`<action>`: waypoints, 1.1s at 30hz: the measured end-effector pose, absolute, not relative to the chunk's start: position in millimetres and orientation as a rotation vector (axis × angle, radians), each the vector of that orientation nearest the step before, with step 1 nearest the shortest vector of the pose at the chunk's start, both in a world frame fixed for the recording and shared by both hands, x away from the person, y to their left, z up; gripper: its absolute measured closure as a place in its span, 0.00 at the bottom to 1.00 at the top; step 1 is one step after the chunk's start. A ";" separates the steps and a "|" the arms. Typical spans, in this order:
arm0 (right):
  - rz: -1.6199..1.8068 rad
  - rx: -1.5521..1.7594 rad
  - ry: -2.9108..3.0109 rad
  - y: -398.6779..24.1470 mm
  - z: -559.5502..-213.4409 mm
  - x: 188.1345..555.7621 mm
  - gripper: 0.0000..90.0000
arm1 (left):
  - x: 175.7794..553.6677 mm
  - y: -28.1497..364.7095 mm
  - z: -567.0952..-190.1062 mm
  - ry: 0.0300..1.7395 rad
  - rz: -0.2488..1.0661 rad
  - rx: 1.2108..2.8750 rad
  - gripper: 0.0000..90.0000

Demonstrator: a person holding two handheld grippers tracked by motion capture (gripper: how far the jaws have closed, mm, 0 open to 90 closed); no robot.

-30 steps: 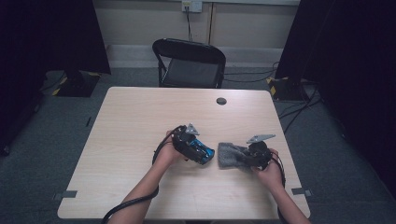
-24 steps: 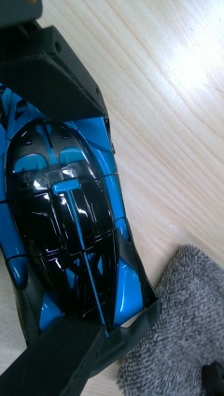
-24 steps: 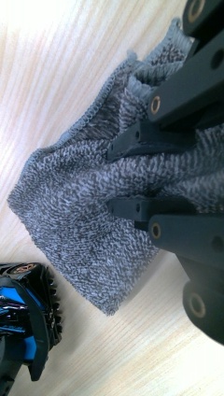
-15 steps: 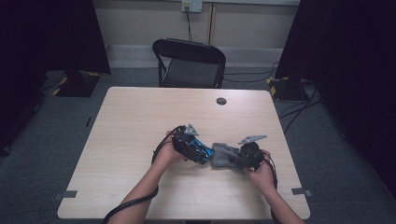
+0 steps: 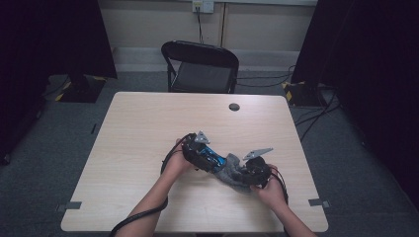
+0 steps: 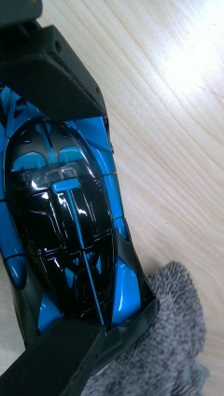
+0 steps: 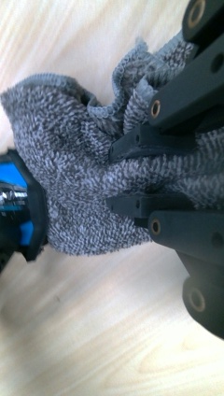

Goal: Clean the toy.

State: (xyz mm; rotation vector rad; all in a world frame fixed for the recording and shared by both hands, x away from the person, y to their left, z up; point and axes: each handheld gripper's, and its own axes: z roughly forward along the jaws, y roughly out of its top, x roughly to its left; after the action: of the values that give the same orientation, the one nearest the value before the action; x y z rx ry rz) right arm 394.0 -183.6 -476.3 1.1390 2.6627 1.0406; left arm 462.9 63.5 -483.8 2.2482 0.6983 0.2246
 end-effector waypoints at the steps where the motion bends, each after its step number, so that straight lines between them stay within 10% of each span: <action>1: 1.051 1.129 2.677 -181.5 -476.5 392.2 0.84 | 463.1 63.6 -483.8 0.697 0.226 2.248 0.00; 33: 1.149 0.997 2.829 -148.1 -479.3 373.2 0.83 | 463.1 63.8 -483.6 0.701 0.225 2.250 0.00</action>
State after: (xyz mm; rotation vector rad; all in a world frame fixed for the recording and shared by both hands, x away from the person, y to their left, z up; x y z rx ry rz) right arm 373.2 -148.1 -479.3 0.9969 2.8291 1.1493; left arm 463.1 63.8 -483.6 2.2500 0.7013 0.2250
